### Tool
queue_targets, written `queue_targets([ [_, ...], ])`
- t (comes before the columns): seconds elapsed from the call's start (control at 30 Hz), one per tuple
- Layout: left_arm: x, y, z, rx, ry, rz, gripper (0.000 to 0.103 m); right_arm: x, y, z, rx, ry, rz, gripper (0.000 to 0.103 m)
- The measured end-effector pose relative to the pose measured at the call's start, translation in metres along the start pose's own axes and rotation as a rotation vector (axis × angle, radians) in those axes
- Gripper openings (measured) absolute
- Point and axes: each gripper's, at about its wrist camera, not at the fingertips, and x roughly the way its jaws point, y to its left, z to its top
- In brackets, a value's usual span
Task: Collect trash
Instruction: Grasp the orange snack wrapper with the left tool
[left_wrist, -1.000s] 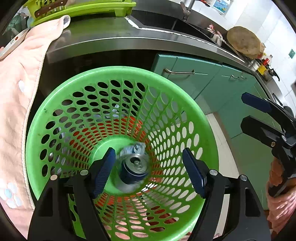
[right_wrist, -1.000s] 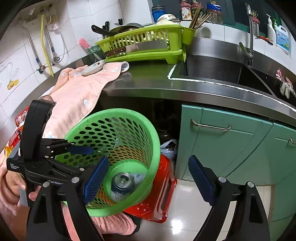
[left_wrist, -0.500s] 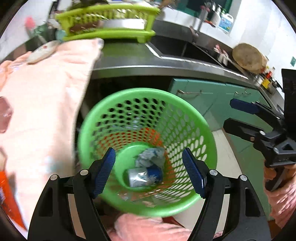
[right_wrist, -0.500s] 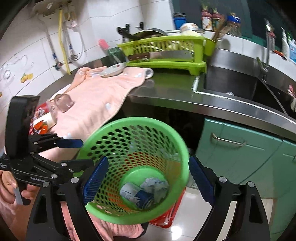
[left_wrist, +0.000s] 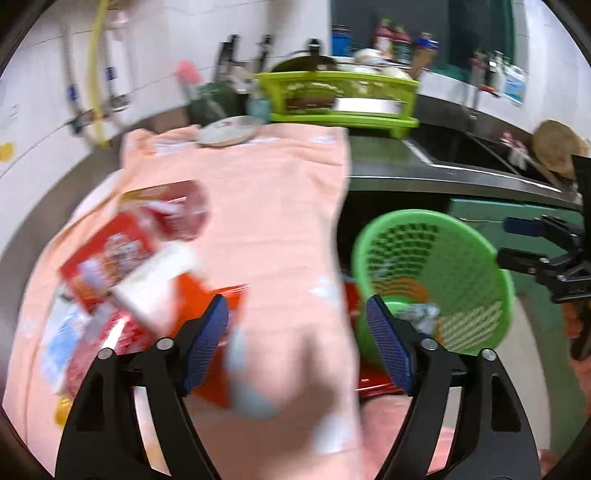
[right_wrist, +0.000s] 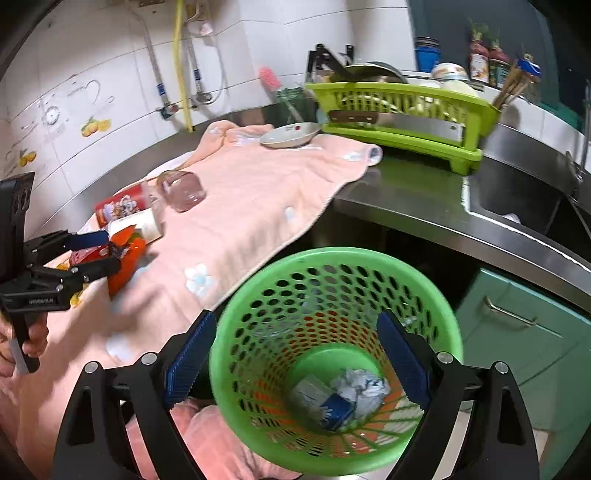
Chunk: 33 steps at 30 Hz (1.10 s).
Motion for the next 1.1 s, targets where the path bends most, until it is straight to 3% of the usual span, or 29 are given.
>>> queue_targets([
  [0.27, 0.022, 0.039, -0.016, -0.04, 0.067, 0.063, 0.079, 0.012, 0.025, 0.004, -0.042, 0.015, 0.037, 0.086],
  [0.77, 0.052, 0.036, -0.024, 0.04, 0.116, 0.201, 0.078, 0.025, 0.039, 0.002, -0.07, 0.043, 0.06, 0.086],
  [0.97, 0.059, 0.039, -0.026, 0.048, 0.144, 0.25, 0.057, 0.028, 0.045, 0.004, -0.083, 0.048, 0.074, 0.086],
  [1.1, 0.052, 0.044, -0.026, 0.007, 0.134, 0.23, 0.042, 0.03, 0.05, 0.005, -0.091, 0.053, 0.082, 0.086],
])
